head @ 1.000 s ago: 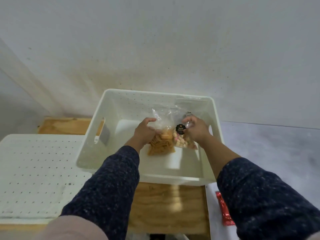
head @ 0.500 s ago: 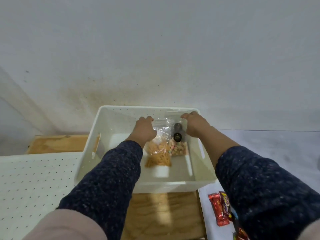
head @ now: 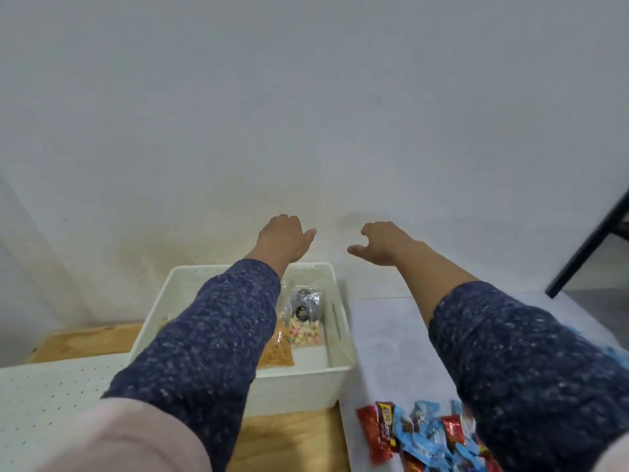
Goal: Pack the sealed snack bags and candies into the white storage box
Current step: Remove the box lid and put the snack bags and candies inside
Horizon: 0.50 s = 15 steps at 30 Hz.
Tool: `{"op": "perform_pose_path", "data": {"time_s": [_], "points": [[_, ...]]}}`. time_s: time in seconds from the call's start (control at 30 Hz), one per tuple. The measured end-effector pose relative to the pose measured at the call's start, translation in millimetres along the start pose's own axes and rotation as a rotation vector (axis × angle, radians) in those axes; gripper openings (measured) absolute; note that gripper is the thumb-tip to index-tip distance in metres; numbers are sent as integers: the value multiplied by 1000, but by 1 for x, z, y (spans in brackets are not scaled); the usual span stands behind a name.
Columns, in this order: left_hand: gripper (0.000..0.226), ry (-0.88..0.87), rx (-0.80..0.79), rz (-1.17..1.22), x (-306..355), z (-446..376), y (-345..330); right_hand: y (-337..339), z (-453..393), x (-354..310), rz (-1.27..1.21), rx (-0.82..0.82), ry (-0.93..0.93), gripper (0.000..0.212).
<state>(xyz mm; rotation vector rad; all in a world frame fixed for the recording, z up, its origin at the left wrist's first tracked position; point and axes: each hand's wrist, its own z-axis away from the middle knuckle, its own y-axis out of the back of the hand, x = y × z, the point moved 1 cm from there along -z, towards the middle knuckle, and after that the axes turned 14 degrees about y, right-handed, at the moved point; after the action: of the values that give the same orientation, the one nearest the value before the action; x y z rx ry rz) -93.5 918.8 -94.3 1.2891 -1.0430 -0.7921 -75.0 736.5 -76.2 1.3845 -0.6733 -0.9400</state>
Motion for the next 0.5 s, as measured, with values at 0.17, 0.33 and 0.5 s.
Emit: {"op": "perform_pose_path", "data": {"time_s": [0.17, 0.33, 0.5], "points": [[57, -39, 20, -7, 69, 43, 20, 29, 68, 50, 47, 18, -37, 63], [58, -125, 13, -5, 156, 94, 14, 48, 144, 121, 64, 50, -119, 63], [58, -217, -17, 5, 239, 138, -7, 48, 212, 191, 58, 70, -220, 61]]}}
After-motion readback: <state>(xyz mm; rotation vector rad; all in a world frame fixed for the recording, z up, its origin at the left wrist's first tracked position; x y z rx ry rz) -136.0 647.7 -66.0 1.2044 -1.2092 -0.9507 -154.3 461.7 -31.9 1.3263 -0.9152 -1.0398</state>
